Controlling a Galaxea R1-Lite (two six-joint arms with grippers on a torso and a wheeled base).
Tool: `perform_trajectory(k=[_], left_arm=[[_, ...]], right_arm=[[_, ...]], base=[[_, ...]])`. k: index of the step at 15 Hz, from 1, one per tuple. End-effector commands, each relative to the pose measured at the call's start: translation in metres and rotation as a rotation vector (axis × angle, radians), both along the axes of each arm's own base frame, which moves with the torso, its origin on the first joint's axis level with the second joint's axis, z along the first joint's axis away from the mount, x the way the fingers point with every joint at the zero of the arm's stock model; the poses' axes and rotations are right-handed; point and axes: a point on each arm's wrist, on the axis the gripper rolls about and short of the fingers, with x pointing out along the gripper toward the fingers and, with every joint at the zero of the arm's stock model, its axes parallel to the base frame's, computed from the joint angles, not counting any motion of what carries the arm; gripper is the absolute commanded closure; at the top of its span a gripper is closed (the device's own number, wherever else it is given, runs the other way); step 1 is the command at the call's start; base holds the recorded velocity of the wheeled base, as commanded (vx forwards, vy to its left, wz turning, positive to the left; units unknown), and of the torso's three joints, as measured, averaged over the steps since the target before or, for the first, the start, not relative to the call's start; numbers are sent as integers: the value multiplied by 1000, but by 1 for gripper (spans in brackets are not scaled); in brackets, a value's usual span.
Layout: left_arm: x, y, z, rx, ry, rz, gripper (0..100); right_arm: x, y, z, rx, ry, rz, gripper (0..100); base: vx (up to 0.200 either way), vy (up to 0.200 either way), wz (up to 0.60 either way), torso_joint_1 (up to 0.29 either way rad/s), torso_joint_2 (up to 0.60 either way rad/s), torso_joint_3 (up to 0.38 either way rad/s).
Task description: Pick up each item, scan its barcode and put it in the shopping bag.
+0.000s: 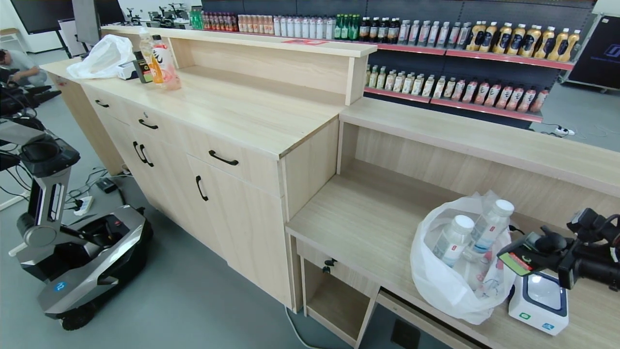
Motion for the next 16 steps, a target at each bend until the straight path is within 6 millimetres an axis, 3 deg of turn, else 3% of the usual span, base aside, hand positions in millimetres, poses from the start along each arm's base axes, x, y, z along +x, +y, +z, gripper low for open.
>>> perform_trajectory(k=[1,4,10,16], left_arm=[[0,0,0,0,0,0,100],[0,0,0,0,0,0,100],[0,0,0,0,0,0,100],[0,0,0,0,0,0,100]], right_arm=[[12,2,-25,34,61,27,100],[30,9,-44,48,88,76,100],[74,21,-55,59,67,144,100],[84,19,-85,81,123,143,100]], base=[[0,0,0,0,0,0],[0,0,0,0,0,0],[0,0,0,0,0,0],[0,0,0,0,0,0]])
